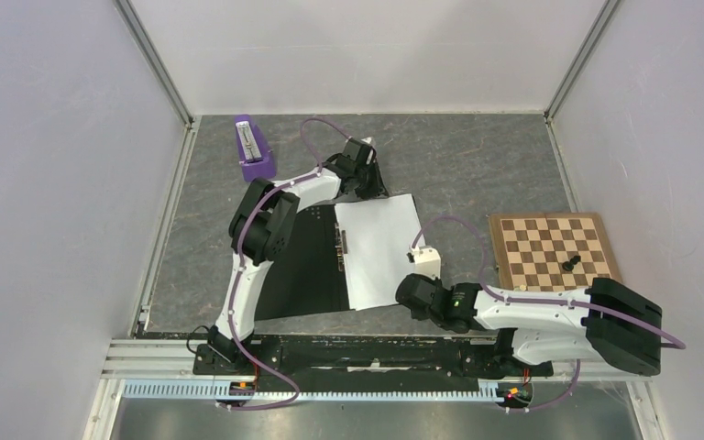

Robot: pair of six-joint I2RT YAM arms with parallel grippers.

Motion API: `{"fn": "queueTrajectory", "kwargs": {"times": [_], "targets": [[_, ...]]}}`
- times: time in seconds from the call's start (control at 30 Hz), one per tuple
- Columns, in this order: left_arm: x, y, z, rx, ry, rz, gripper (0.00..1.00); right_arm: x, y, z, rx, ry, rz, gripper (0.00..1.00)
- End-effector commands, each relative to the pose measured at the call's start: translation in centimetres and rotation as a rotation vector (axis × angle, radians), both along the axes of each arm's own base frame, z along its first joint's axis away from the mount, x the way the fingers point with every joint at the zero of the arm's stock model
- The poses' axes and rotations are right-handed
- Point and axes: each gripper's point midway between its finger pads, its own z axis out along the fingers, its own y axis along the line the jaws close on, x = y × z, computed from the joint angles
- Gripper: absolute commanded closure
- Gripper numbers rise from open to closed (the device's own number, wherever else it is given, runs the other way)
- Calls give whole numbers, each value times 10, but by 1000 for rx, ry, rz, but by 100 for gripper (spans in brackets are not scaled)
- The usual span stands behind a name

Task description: Put the files into the folder

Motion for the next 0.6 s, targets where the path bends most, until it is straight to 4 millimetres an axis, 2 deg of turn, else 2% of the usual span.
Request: {"fn": "queueTrajectory", "kwargs": {"times": [0.0, 0.13, 0.4, 0.57], "targets": [[-25, 8, -6, 46, 67, -33, 84, 7, -7, -2, -44, -19, -4, 76], [-15, 4, 12, 42, 30, -50, 82, 0, -1, -6, -23, 15, 36, 75], [2, -4, 48, 33, -33, -73, 75, -4, 10, -5, 11, 26, 100, 65], [15, -3, 93, 18, -107, -77, 65, -12, 8, -6, -2, 54, 162, 52]]}}
